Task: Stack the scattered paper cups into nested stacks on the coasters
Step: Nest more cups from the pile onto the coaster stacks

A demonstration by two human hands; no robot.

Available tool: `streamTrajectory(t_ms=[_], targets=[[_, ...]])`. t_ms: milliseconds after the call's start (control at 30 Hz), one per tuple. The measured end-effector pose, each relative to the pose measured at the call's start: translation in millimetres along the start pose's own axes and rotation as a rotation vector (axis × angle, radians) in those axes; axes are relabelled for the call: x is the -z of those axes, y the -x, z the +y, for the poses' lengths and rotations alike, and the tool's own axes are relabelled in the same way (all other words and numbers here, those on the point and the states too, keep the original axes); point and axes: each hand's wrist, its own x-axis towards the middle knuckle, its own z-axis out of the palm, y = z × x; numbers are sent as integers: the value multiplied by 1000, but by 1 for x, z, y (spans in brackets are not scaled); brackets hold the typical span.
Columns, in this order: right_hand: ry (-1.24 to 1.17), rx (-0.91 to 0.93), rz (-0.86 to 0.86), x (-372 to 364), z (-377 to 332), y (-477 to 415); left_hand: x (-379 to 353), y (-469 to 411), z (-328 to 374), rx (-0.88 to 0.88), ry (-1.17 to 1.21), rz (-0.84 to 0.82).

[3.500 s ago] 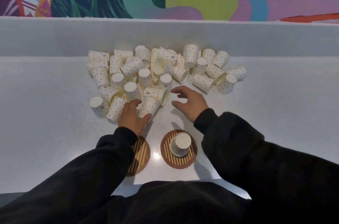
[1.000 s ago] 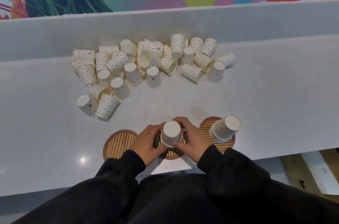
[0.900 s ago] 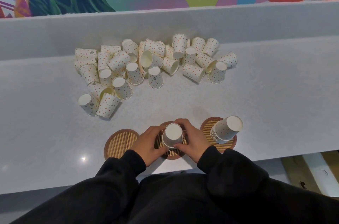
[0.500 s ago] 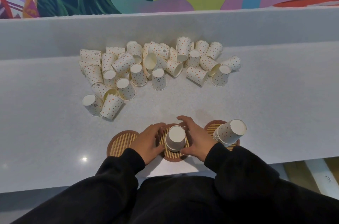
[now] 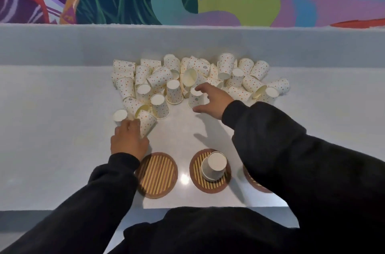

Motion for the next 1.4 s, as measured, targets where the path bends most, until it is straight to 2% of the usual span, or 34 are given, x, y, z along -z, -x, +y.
streamTrajectory(t_ms=[67,167,333,433,567,667,767,933,1133,1400], targets=[[149,-13,3,-16,8,-35,-7,6,-2,-16,-71,-4],[384,-40,-27,-35,22,-67,-14,13,-3,-36,-50,8],[471,-25,27,-50,31,-80,-22,15,-7,-44,52,-23],[498,-38,-25,-50,32,-77,-26,15,-8,-12,156,-38],[441,-43,-80,-39,25,-59,-24,9,3,125,327,-54],[328,-25,-3,-20,10,-34,-24,0,11,196,444,-87],[171,20,88,-2,0,-3,-18,-3,24,183,495,-91],[-105,-31,257,18,6,47,10,21,65,-41,747,10],[-311,-87,447,24,34,99,62,56,104,-305,874,-69],[-455,-75,478,9,47,151,85,88,132,-630,621,-123]])
